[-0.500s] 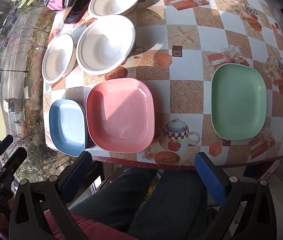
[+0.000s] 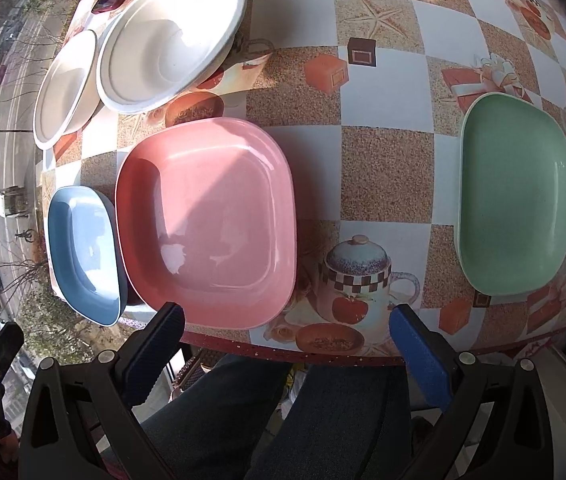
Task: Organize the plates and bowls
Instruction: 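Move the right tool toward the rim of the pink plate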
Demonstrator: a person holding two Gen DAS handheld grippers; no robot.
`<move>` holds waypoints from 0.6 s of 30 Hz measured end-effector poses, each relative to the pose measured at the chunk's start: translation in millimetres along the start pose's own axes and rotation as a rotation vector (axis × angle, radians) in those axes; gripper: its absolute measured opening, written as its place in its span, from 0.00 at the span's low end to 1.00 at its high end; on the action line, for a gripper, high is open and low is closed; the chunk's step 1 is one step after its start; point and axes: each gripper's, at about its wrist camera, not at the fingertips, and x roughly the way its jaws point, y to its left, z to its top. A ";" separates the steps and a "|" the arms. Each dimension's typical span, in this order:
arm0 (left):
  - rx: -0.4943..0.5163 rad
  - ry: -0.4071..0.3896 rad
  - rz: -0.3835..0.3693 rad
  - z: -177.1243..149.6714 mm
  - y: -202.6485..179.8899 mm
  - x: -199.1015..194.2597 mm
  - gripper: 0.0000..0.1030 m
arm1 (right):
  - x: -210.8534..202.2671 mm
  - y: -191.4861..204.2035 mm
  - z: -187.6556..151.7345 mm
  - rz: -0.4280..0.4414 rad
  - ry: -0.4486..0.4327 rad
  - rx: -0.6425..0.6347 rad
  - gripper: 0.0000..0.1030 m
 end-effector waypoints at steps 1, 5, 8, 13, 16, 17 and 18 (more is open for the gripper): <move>0.003 -0.001 0.007 -0.2 -0.2 -0.8 1.00 | 9.2 2.1 1.6 0.022 -0.022 -0.007 1.00; 0.011 0.022 0.046 -2.4 2.3 -3.0 1.00 | 36.0 6.9 17.7 0.016 -0.035 -0.017 1.00; 0.002 0.023 0.076 -3.8 5.7 0.3 1.00 | 55.9 7.6 25.8 -0.067 -0.052 -0.031 1.00; 0.006 0.014 0.106 -0.3 2.0 11.5 1.00 | 81.0 1.2 30.2 -0.147 -0.057 -0.069 1.00; 0.044 0.017 0.125 4.9 -8.7 22.6 1.00 | 61.6 -20.5 42.6 -0.254 -0.164 -0.050 1.00; 0.058 0.014 0.128 6.8 -13.0 26.9 1.00 | 60.8 -27.0 40.7 -0.264 -0.167 -0.035 1.00; 0.071 0.013 0.128 8.0 -17.5 31.8 1.00 | 59.6 -33.9 38.5 -0.275 -0.170 -0.022 1.00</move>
